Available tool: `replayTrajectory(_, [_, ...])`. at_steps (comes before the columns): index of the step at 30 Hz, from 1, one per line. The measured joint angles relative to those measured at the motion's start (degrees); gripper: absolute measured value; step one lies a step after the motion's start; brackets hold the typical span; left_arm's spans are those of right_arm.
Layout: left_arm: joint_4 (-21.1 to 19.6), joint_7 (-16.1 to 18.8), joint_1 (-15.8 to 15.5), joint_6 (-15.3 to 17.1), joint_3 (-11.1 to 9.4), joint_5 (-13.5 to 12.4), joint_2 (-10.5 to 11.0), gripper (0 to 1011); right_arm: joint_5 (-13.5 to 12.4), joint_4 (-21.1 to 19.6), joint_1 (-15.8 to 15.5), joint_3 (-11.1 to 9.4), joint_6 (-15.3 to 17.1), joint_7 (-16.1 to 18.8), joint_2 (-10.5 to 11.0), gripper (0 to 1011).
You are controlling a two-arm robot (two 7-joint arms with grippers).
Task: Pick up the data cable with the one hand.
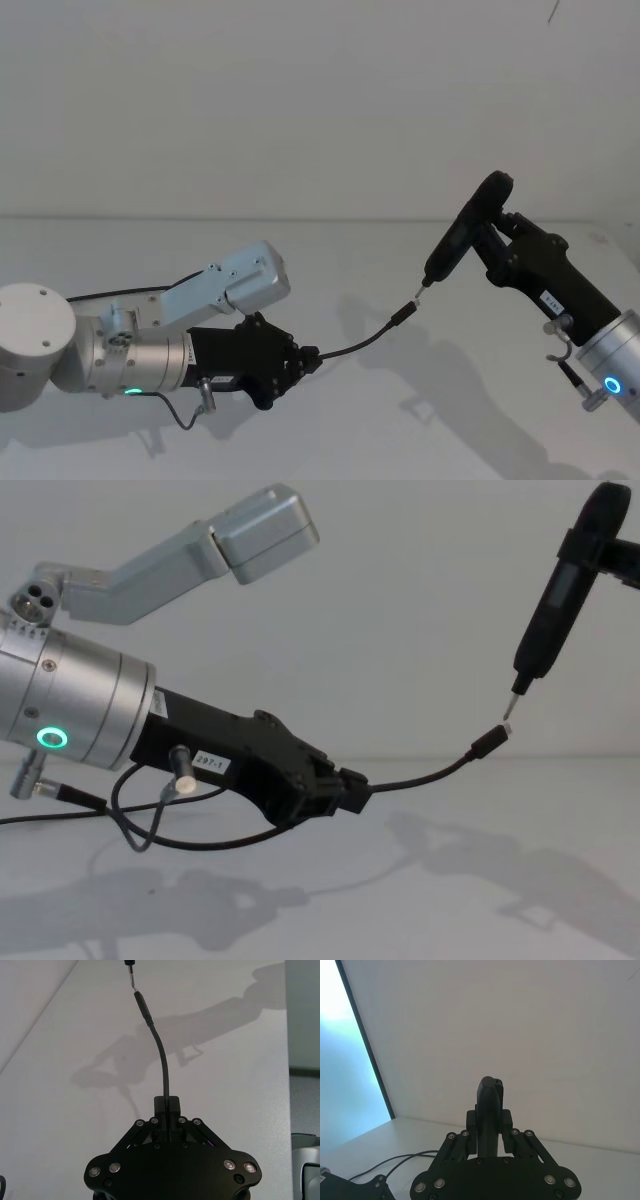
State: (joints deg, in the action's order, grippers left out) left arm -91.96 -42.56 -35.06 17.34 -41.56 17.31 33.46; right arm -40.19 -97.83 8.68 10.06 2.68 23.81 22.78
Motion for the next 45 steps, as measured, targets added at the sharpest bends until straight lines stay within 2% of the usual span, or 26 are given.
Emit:
replayTrajectory(22, [0.00,0.00,0.00,0.00,0.00,-0.01,0.00,43,-0.24,-0.45,0.02,1.22,-0.39,-0.63,1.06,279])
replayTrajectory(45, [0.01,0.00,0.00,0.00,0.00,0.00,0.00,43,-0.40,-0.46,0.18,1.66,-0.97,-0.86,1.41,279])
